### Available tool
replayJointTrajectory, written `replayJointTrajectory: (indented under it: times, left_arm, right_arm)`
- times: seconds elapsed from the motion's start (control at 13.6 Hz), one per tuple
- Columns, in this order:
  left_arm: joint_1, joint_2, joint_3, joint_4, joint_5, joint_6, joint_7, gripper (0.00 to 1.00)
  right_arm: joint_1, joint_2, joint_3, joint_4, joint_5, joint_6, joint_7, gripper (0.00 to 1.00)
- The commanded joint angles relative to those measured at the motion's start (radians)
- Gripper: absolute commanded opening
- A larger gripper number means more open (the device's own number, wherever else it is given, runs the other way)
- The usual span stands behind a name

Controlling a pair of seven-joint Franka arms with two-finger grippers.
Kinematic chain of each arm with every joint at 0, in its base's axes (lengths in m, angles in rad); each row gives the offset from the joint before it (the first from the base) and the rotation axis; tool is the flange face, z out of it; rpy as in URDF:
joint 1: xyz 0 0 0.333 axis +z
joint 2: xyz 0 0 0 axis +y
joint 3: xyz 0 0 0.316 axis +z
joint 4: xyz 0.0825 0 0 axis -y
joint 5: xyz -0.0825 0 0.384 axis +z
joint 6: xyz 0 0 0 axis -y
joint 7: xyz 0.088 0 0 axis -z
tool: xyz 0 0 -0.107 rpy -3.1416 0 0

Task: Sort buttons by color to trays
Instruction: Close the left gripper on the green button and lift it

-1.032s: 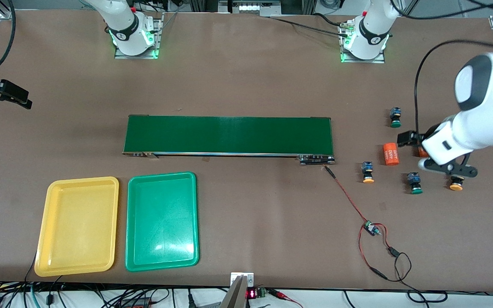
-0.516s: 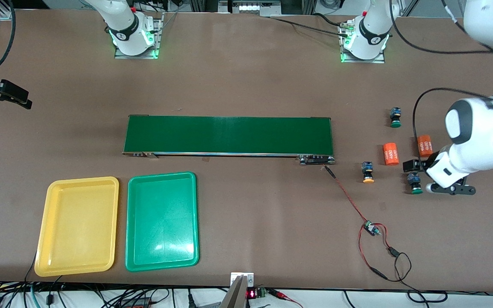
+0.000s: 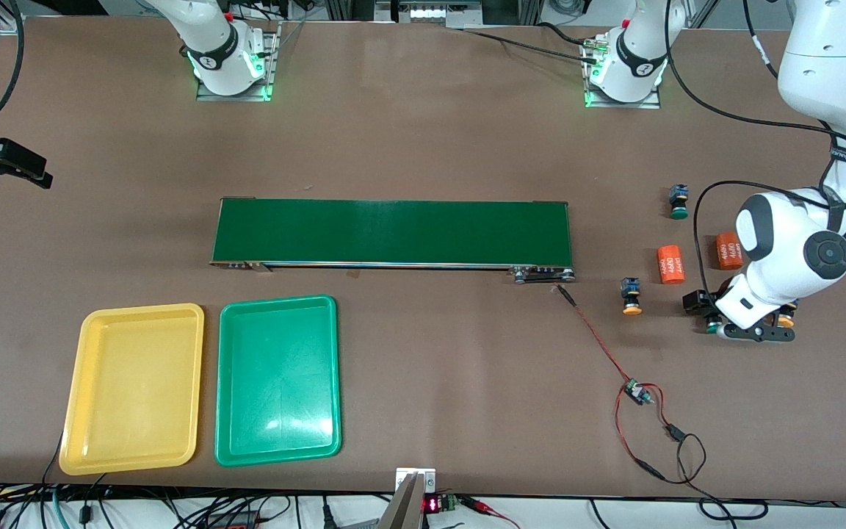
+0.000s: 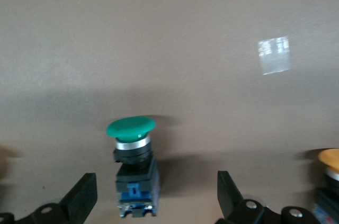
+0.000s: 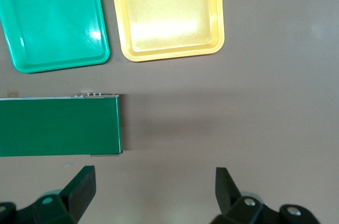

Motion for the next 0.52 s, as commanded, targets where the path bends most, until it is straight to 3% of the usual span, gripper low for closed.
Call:
replayJointTrajectory:
  times: [0.0, 0.15, 0.29, 0.44]
  left_arm:
    - [0.027, 0.024, -0.007, -0.012, 0.017, 0.04, 0.032, 0.98]
    - [0.027, 0.026, -0.007, -0.014, 0.016, 0.04, 0.035, 0.61]
    - [0.028, 0.037, -0.009, -0.018, 0.017, 0.04, 0.035, 0.54]
    - [0.027, 0.032, -0.007, -0.018, 0.017, 0.023, 0.049, 0.36]
  right_arm:
    - [-0.007, -0.025, 0.004, -0.028, 0.014, 0.018, -0.003, 1.0]
    - [-0.009, -0.025, 0.004, -0.028, 0.014, 0.019, -0.003, 1.0]
    - [-0.009, -0.025, 0.002, -0.028, 0.014, 0.019, -0.003, 1.0]
    - [-0.009, -0.025, 0.002, -0.028, 0.014, 0.019, -0.003, 1.0]
